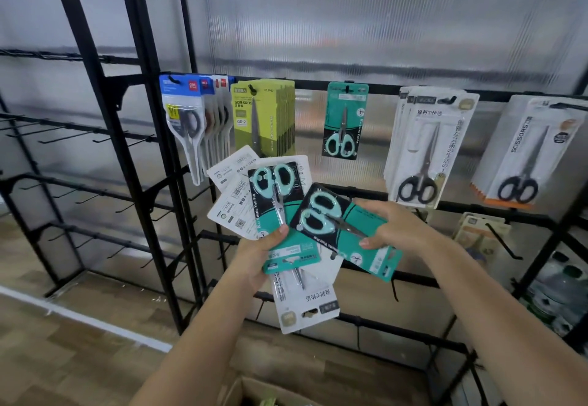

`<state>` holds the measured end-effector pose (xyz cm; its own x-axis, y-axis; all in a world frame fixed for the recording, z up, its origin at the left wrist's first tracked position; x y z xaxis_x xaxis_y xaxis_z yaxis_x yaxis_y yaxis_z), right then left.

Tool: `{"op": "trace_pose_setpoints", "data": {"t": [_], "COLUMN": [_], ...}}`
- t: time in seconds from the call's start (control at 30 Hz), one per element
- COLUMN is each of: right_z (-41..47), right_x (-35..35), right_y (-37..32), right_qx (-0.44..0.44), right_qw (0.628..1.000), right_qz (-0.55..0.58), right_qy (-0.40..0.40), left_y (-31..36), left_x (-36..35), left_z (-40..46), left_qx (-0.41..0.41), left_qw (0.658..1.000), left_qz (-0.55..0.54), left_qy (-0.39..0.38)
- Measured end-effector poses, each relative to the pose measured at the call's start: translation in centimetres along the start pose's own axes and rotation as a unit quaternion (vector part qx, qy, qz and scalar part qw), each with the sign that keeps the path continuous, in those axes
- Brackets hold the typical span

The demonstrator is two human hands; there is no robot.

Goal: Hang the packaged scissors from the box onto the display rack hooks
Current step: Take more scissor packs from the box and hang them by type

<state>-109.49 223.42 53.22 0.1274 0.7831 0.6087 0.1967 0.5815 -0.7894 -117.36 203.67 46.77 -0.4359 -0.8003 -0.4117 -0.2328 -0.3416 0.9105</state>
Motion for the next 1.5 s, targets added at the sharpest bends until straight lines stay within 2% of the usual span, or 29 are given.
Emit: {"op": "trace_pose_setpoints", "data": {"t": [0.07,0.17,0.23,0.27,0.3,0.37,0.4,0.43,0.47,0.5,0.53,0.63,0.73,0.8,0.87,0.93,1.0,1.1,1.37,1.5], "right_z": [0.1,0.8,1.3,1.4,1.3,0.8,0.8,1.1,1.4,1.8,2.2,3.3,3.9,3.8,3.5,3.8,4.7,6.7,10.5,10.9], "right_x": [0.1,0.0,0.5,1.1,2.1,3.2,2.1,0.0,-2.0,-3.2,-3.5,-2.5,0.4,3.4,6.3,7.8,9.0,10.5,12.2,11.4], "right_y": [-0.4,-1.3,-1.7,-1.8,-1.5,1.3,2.9,3.7,3.6,3.0,2.3,0.7,-0.1,-1.2,-3.7,-6.4,-8.5,-10.8,-12.3,-12.1], "right_qx": [0.004,0.033,0.049,0.055,0.046,-0.046,-0.105,-0.151,-0.169,-0.157,-0.129,-0.053,-0.015,0.020,0.099,0.170,0.198,0.180,0.138,0.141], "right_qw": [0.996,0.968,0.951,0.950,0.957,0.970,0.951,0.916,0.884,0.871,0.873,0.865,0.818,0.835,0.858,0.867,0.885,0.906,0.927,0.930], "right_qz": [-0.093,-0.248,-0.303,-0.294,-0.239,0.026,0.195,0.338,0.427,0.461,0.465,0.474,0.526,0.457,0.357,0.314,0.247,0.164,0.090,0.093], "right_qy": [-0.005,-0.005,0.041,0.092,0.157,0.239,0.216,0.152,0.092,0.062,0.067,0.152,0.233,0.305,0.356,0.347,0.341,0.347,0.336,0.326], "left_y": [-0.2,-0.7,-0.9,-0.9,-0.8,-0.8,-0.8,-0.8,-0.8,-0.7,-0.6,-0.1,0.7,1.4,2.2,3.0,3.7,4.3,4.6,4.1], "left_x": [0.0,-0.2,0.1,0.2,0.4,0.9,1.0,1.1,1.1,1.1,1.0,0.8,1.1,1.7,2.2,2.4,2.3,2.0,2.1,2.6], "left_z": [0.0,-0.2,-0.3,-0.2,-0.1,0.2,0.3,0.5,0.6,0.7,0.7,0.7,0.8,0.9,1.1,1.4,1.7,2.0,2.1,1.9], "left_qx": [0.001,0.001,-0.011,-0.022,-0.030,-0.036,-0.037,-0.038,-0.039,-0.041,-0.043,-0.054,-0.064,-0.063,-0.069,-0.079,-0.090,-0.098,-0.097,-0.079], "left_qw": [1.000,0.999,0.998,0.997,0.996,0.990,0.986,0.983,0.981,0.981,0.982,0.986,0.988,0.987,0.985,0.984,0.984,0.986,0.987,0.988], "left_qz": [0.010,0.025,0.010,-0.006,-0.025,-0.072,-0.092,-0.105,-0.109,-0.107,-0.101,-0.079,-0.051,-0.038,-0.031,-0.028,-0.020,-0.005,0.023,0.020], "left_qy": [0.009,0.032,0.059,0.070,0.084,0.118,0.134,0.147,0.155,0.156,0.153,0.140,0.133,0.142,0.152,0.155,0.152,0.138,0.125,0.128]}}
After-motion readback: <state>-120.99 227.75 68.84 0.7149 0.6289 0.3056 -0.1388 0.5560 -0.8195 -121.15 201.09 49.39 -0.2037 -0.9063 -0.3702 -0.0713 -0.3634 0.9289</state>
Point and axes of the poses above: each hand's wrist, its own z-axis towards the middle knuckle, its own x-axis out of the back of the hand, y = z × x, the point moved 9 cm from there along z, towards the middle knuckle, and after that the axes turned 7 degrees about z, right-handed, at the moved point
